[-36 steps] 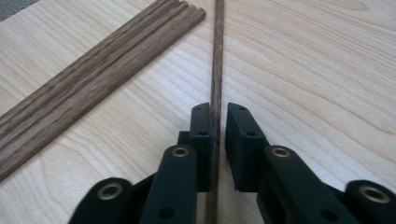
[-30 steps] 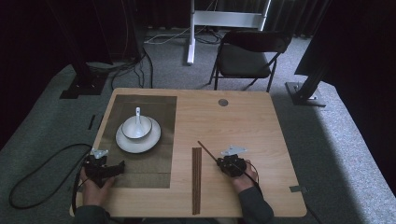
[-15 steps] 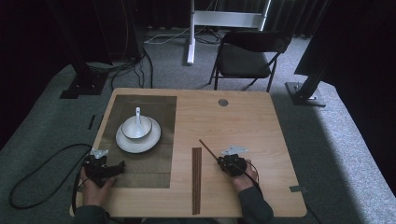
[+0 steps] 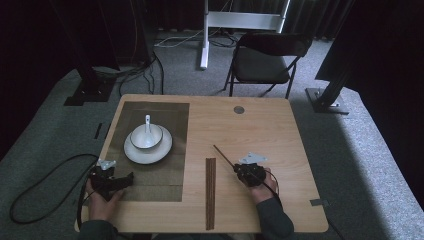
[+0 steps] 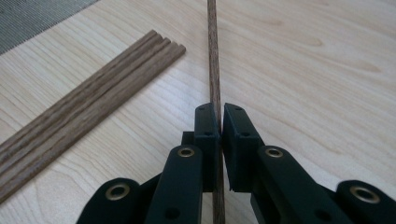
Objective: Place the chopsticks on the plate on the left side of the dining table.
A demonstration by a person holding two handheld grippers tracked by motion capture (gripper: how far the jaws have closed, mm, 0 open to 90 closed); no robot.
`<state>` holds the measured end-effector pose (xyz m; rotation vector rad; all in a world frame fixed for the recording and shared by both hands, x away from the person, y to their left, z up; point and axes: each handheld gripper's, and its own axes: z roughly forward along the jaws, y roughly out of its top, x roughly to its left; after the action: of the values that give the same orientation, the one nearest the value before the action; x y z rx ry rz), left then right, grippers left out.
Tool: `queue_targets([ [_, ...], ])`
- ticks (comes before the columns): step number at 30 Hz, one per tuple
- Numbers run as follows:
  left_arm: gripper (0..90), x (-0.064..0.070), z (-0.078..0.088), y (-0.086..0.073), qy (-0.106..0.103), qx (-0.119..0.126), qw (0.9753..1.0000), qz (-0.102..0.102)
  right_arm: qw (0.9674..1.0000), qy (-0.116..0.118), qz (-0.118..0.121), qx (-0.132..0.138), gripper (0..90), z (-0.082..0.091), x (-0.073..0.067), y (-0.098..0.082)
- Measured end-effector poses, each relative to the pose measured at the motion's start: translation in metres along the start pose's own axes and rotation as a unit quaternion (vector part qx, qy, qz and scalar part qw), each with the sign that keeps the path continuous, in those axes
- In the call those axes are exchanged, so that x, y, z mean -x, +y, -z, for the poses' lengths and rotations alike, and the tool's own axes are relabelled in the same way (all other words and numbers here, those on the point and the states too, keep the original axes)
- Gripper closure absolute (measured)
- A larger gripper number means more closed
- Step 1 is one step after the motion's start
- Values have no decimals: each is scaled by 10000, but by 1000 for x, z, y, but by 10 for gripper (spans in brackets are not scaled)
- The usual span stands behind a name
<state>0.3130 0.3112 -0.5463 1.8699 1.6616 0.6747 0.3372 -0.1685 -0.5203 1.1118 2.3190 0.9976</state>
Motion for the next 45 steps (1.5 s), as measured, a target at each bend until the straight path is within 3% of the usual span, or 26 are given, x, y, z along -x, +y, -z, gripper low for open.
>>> queue_targets([
  [25,2,0,0,0,0,5,10000,0,9986,210,435,210,848,1,-19,19],
  [45,2,0,0,0,0,6,10000,0,9944,420,903,356,849,-2,-34,46],
])
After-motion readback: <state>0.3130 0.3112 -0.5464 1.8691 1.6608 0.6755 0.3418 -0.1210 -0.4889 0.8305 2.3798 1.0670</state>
